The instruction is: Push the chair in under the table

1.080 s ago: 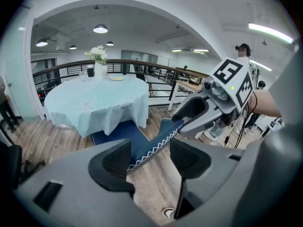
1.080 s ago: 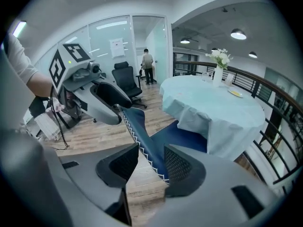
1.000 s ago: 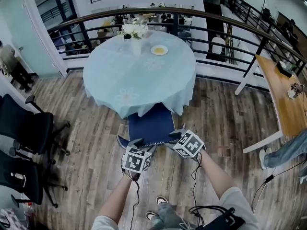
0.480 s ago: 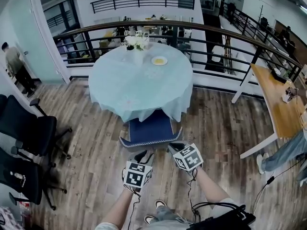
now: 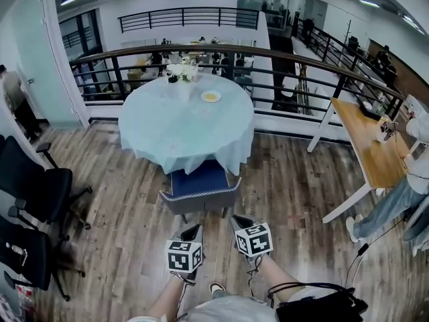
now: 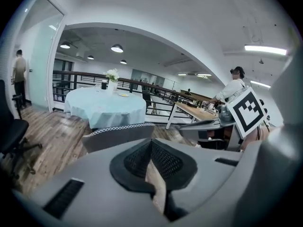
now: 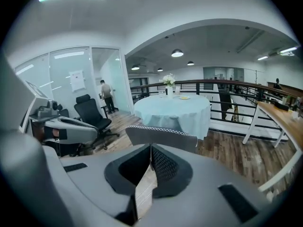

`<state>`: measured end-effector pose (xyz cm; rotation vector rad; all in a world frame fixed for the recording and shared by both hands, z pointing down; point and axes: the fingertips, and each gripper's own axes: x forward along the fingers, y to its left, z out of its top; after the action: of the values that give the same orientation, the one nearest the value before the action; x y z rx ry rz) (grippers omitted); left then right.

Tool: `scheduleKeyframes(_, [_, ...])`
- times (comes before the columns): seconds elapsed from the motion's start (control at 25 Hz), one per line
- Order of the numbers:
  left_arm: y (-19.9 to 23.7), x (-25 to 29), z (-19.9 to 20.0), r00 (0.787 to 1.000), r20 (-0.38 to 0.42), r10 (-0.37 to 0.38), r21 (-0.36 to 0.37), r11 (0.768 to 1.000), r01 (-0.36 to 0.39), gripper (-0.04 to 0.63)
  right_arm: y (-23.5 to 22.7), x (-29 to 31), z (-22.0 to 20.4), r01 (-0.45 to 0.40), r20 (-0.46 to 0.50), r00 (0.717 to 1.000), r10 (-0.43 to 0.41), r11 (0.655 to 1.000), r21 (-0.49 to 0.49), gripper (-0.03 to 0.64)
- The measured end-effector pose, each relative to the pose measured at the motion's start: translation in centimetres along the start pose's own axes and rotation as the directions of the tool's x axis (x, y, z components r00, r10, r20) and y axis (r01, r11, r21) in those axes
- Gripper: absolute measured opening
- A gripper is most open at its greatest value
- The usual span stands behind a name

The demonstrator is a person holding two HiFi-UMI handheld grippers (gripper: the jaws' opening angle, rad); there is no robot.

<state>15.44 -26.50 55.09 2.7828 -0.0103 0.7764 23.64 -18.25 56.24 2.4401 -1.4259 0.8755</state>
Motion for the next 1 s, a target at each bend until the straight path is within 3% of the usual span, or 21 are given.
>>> scheduleKeyframes(0.32, [-3.2,-3.6,-3.7,0.999,-0.018,-0.039,0.017,0.999,0.039,0.005,3.9,-4.4,-3.2,0.052,0.023,0.998,-0.052,0.998,0.032,0.025])
scheduleKeyframes(0.52, [-4.8,-5.3,-5.7,1.0,-0.004,-0.02,-0.014,1.0,0.02,0.005,6.5,-6.2,-5.4,0.106,0.052,0.993,-0.109,0.993,0.05,0.025])
scheduleKeyframes(1.0, [-3.7,-7.6,-6.7,1.0,0.005,0.028,-0.014,1.0,-0.028,0.005,7.9,-7.2,-5.9,0.12,0.052,0.991,-0.121,0.992,0.034,0.017])
